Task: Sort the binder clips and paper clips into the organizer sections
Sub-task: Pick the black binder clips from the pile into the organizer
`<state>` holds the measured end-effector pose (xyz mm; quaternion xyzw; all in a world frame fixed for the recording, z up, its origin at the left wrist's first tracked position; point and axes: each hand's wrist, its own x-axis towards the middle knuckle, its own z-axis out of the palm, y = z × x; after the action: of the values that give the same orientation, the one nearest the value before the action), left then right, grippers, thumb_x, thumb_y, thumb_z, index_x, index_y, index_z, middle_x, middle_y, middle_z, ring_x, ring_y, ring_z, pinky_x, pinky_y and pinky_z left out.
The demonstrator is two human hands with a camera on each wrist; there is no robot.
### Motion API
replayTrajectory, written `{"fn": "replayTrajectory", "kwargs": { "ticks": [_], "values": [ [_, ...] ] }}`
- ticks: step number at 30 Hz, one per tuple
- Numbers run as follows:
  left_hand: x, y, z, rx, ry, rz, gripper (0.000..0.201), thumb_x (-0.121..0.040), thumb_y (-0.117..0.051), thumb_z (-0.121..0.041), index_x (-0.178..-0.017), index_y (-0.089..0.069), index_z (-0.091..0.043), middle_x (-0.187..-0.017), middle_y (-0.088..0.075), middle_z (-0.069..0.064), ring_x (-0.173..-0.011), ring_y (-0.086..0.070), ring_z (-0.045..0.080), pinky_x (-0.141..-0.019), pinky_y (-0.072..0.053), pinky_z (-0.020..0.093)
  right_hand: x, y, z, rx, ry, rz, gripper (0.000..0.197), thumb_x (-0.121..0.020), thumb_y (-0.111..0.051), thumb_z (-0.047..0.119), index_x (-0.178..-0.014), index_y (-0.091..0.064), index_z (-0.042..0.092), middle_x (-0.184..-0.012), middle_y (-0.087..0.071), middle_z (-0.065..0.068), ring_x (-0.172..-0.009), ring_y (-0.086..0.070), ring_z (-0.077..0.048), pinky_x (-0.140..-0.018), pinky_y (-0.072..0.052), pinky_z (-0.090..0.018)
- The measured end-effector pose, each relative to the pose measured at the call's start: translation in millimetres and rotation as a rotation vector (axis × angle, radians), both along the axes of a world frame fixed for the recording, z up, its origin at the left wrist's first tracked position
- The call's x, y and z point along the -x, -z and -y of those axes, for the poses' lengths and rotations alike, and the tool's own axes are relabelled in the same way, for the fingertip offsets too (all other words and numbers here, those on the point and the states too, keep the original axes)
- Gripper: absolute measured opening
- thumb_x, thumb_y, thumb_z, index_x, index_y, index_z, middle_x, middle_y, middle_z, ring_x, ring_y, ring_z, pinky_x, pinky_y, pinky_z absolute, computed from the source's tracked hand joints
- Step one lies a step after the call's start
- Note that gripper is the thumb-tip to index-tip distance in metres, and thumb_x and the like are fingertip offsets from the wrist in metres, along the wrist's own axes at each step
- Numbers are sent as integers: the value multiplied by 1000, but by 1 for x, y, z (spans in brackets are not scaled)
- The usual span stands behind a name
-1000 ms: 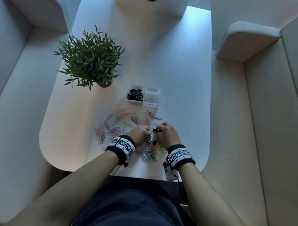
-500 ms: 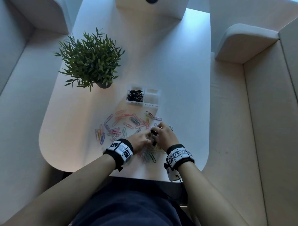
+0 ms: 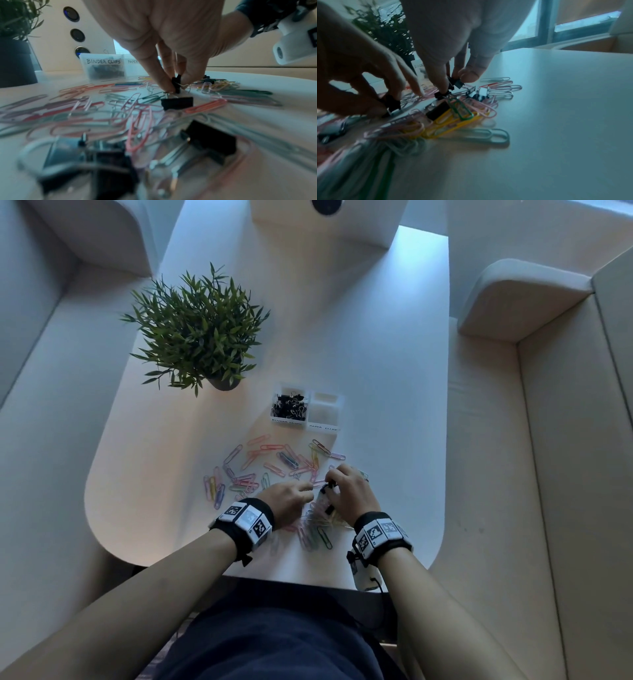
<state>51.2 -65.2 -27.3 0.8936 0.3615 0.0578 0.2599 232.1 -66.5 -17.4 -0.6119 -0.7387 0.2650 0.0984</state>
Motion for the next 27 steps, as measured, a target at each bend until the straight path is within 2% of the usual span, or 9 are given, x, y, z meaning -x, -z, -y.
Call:
{"fn": "replayTrajectory", "kwargs": {
  "ticks": [5,8,10,13,16,19,21,23,27],
  "values": [
    [4,1,2,15,-88,133,14,-67,-62,8,-73,-63,-4,-92,-68,11,-63,-64,22,-54,-58,29,-5,2,3,7,65,-51,12,-72,-60,-4,-80,-62,4,-82,-60,-12,-68,-56,-30,-60,-51,-38],
    [7,-8,-2,15,-214,226,15,-66,-71,2,-78,-66,-7,-98,-68,10,-75,-66,18,-70,-55,19,-9,7,4,-28,131,-113,14,-73,-66,-2,-83,-68,7,-83,-64,-10,-67,-60,-26,-63,-54,-39],
    [10,-18,-10,18,-342,304,14,-69,-73,-2,-81,-66,-7,-100,-68,11,-80,-66,18,-75,-52,16,-10,4,2,-72,204,-163,15,-74,-72,4,-87,-69,10,-83,-67,-7,-65,-60,-20,-65,-55,-36],
    [16,-41,-42,-26,-502,393,7,-75,-69,-5,-80,-65,-7,-99,-67,9,-77,-65,16,-72,-54,18,-5,-13,-9,-150,306,-250,22,-76,-75,11,-96,-67,13,-80,-70,-2,-66,-61,-10,-68,-54,-24],
    [23,-59,-91,-84,-594,363,8,-74,-69,-7,-81,-65,-8,-94,-68,8,-76,-63,18,-71,-55,25,8,-29,-34,-184,387,-352,23,-76,-76,16,-97,-67,11,-79,-71,-1,-68,-63,-9,-68,-52,-18],
    [27,-59,-131,20,-610,176,10,-78,-67,-16,-85,-69,-9,-93,-69,10,-80,-64,26,-76,-54,34,27,-40,-64,-188,434,-397,19,-76,-74,14,-93,-69,9,-81,-72,-4,-69,-64,-9,-70,-53,-20],
    [28,-57,-143,104,-592,56,16,-83,-62,-23,-90,-71,-11,-94,-71,12,-86,-63,30,-81,-51,36,38,-44,-81,-186,443,-404,17,-77,-73,13,-93,-69,8,-82,-73,-6,-69,-63,-8,-70,-50,-16],
    [32,-58,-146,101,-606,69,19,-87,-57,-22,-95,-70,-10,-96,-71,14,-90,-63,31,-83,-50,37,48,-46,-97,-183,438,-395,17,-78,-72,11,-94,-70,7,-84,-73,-9,-68,-62,-9,-70,-47,-14],
    [41,-60,-129,-53,-711,261,21,-85,-52,-2,-99,-67,-6,-101,-68,13,-92,-62,27,-85,-48,33,66,-49,-119,-139,355,-370,22,-79,-71,13,-101,-70,10,-90,-73,-10,-77,-66,-17,-80,-53,-27]
  ]
}}
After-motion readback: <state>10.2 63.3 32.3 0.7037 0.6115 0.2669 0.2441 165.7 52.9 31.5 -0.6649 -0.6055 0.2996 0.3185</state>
